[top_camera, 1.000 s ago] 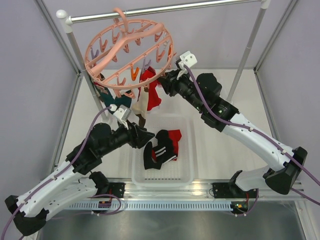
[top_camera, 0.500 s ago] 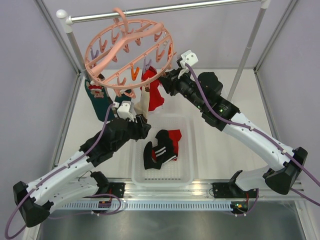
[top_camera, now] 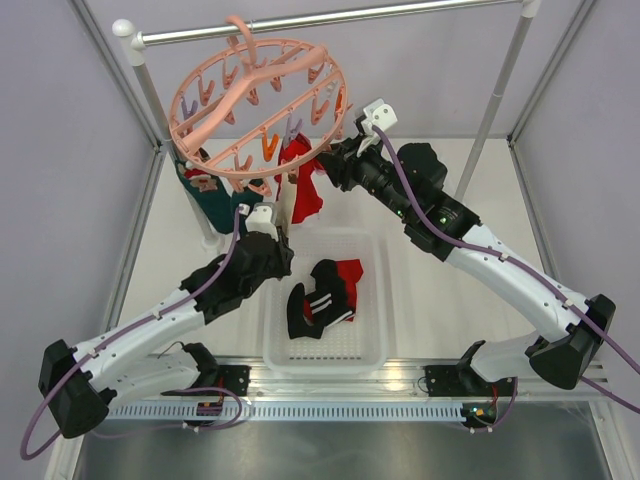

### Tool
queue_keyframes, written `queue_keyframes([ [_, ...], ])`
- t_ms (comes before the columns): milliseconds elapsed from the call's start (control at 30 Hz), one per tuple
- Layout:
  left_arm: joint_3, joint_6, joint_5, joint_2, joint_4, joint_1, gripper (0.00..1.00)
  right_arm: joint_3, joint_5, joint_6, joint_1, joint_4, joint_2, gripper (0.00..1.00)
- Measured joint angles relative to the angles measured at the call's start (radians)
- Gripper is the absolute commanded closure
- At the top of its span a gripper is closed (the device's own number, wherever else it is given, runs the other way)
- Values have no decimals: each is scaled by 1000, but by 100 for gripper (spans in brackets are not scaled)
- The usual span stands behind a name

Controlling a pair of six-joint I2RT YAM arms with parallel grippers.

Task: Remove the socks clipped to the hanger

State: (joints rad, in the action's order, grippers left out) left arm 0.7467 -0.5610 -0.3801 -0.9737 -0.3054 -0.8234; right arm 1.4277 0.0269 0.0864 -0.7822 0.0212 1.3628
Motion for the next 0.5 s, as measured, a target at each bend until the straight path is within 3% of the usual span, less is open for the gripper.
queue_keyframes([
  [100, 0, 1, -5, 0, 5, -8, 97, 0, -5, 5, 1, 0, 0, 99],
  [400, 31, 5, 19, -39, 24, -61, 98, 0, -13, 23, 1, 0, 0, 86],
  [500, 60, 4, 20, -72, 28, -87, 98, -3, -19, 33, 1, 0, -3, 74],
])
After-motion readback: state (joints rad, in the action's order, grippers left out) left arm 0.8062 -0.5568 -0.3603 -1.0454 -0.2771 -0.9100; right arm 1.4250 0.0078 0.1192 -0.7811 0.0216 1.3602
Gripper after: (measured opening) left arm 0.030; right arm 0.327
